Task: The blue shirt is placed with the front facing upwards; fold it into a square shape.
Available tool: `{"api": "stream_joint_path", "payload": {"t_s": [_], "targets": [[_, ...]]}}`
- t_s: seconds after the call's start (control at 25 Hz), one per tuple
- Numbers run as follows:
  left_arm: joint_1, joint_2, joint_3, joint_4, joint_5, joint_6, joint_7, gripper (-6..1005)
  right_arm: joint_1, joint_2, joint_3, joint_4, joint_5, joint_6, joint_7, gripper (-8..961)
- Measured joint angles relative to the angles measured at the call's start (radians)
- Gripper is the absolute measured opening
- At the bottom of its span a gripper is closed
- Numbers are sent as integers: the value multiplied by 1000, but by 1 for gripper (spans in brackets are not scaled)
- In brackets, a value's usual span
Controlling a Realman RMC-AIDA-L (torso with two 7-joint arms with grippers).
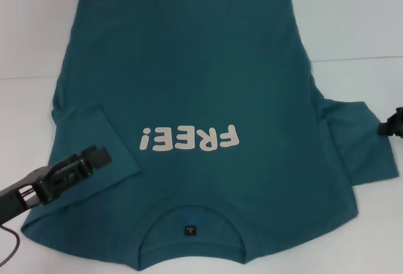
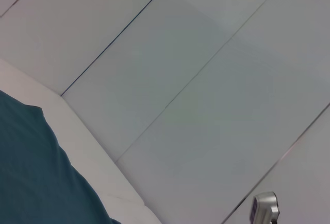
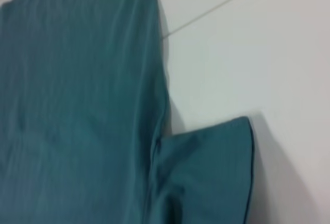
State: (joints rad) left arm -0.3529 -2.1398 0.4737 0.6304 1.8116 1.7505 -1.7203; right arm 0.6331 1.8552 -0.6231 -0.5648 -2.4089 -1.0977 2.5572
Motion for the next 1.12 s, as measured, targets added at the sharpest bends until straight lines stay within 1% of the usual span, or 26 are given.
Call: {"api": "stream_joint_path", "payload": {"t_s": [0.24,0.36,0.6,0.96,1.04,1.12], "targets": [[8,0,-21,0,0,7,-2,720,6,-8,5,-40,-6,0,35,15],[10,0,-34,0,0,10,-2,720,4,-15,3,-66,-6,0,62,15],[13,0,-43,0,-1,13,-2,721,10,-26,5,-71,-7,-5,78,15],[13,0,-51,-1,-2,15,-2,721,53,-27,-8,-103,-51,-50,101,16],[13,0,-54,-5,-2,15,-2,721,83,-23,-10,-106,-77,-86,100,16],[13,0,-58,-10,-2,15,-2,721,95,-20,-10,-106,-87,-100,98,16]]}}
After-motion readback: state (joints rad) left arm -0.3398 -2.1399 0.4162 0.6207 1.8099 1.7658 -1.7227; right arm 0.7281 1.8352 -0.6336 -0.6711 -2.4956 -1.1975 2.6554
